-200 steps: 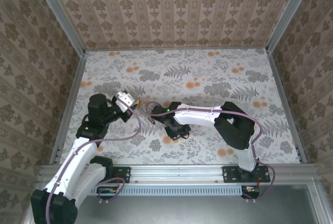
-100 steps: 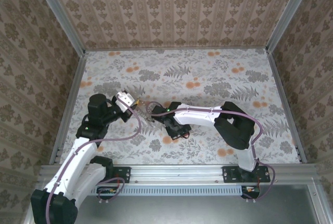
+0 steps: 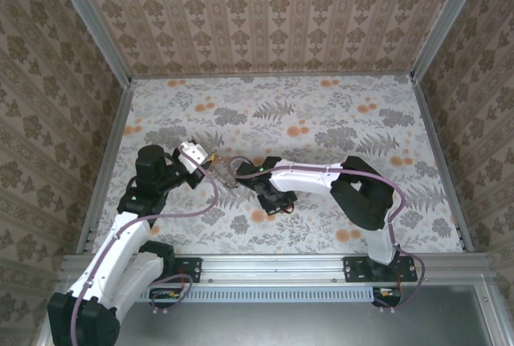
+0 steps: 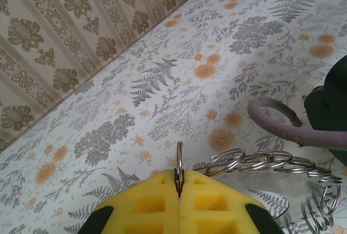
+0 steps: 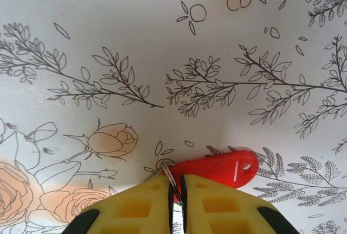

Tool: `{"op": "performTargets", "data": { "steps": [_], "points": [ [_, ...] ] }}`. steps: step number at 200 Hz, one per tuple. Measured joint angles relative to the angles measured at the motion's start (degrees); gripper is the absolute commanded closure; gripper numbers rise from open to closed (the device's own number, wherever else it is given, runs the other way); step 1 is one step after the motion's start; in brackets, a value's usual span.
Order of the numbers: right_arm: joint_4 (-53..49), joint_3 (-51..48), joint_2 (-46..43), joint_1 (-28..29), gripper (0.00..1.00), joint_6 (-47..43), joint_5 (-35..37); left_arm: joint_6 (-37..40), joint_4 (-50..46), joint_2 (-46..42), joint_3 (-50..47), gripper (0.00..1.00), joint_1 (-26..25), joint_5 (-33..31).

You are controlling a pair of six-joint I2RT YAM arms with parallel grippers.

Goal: Put the keys on the keyring

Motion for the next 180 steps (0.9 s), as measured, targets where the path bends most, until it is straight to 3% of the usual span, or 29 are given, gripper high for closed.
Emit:
{"op": "performTargets", "data": {
  "steps": [121, 156, 180],
  "points": [
    [1.8, -1.6, -1.7, -0.5, 0.77, 0.0, 0.3, 0.0, 0.0, 0.0, 0.0, 1.0, 0.0, 0.0],
    [2.9, -2.4, -1.7, -1.2, 0.77, 0.0, 0.1, 0.0, 0.0, 0.0, 0.0, 1.0, 0.0, 0.0],
    [3.1, -2.6, -1.7, -1.5, 0.83, 0.0, -0.1, 0.0, 0.0, 0.0, 0.0, 1.0, 0.0, 0.0]
  ]
}}
